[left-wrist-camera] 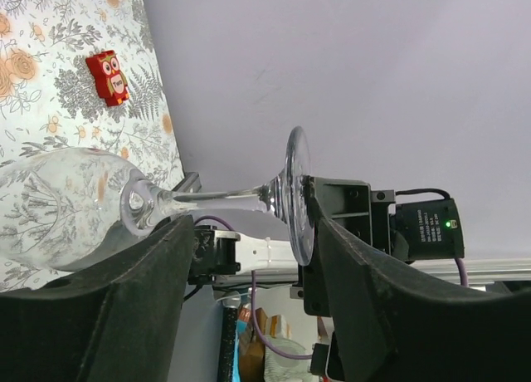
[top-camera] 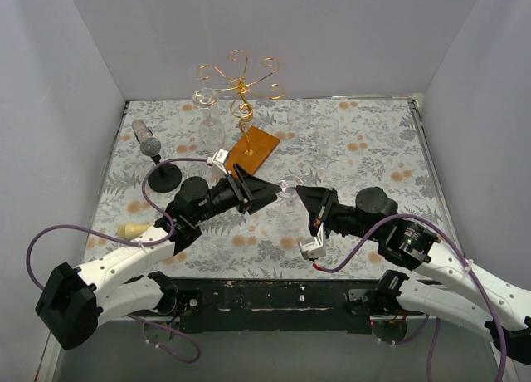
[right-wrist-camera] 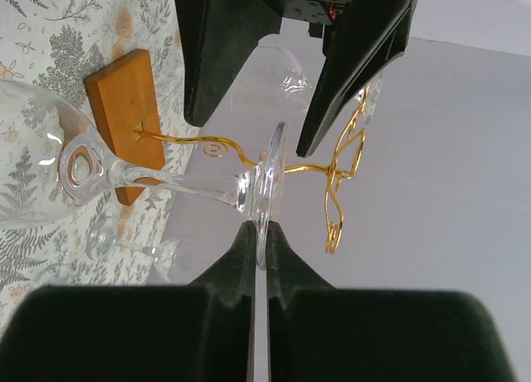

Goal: Place the wine glass upside down on the wine glass rack
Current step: Turn the wine glass upside down at the wine rack.

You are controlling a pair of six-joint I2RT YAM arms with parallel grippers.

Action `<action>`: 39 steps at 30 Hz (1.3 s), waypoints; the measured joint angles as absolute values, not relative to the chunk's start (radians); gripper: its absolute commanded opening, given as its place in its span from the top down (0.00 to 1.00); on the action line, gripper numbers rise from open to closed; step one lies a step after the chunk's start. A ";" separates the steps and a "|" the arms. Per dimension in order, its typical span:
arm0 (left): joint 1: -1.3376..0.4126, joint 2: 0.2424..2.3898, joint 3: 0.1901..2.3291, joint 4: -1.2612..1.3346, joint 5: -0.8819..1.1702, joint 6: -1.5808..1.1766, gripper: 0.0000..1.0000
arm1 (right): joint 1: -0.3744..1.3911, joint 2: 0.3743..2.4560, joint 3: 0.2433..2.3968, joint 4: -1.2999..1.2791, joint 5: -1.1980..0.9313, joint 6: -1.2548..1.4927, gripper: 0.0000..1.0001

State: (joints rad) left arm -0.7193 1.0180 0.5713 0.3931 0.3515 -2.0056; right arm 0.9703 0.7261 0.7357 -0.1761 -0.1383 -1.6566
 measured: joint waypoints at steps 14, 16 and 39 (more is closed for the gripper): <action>-0.747 1.044 0.596 0.413 0.320 -2.009 0.82 | 0.982 0.728 0.721 -0.162 -0.140 -1.657 0.99; -0.750 1.044 0.596 0.427 0.314 -2.008 0.91 | 0.984 0.728 0.718 -0.161 -0.141 -1.657 0.99; -0.752 0.884 0.562 0.279 0.214 -2.004 1.00 | 0.995 0.654 0.689 -0.134 -0.144 -1.687 0.24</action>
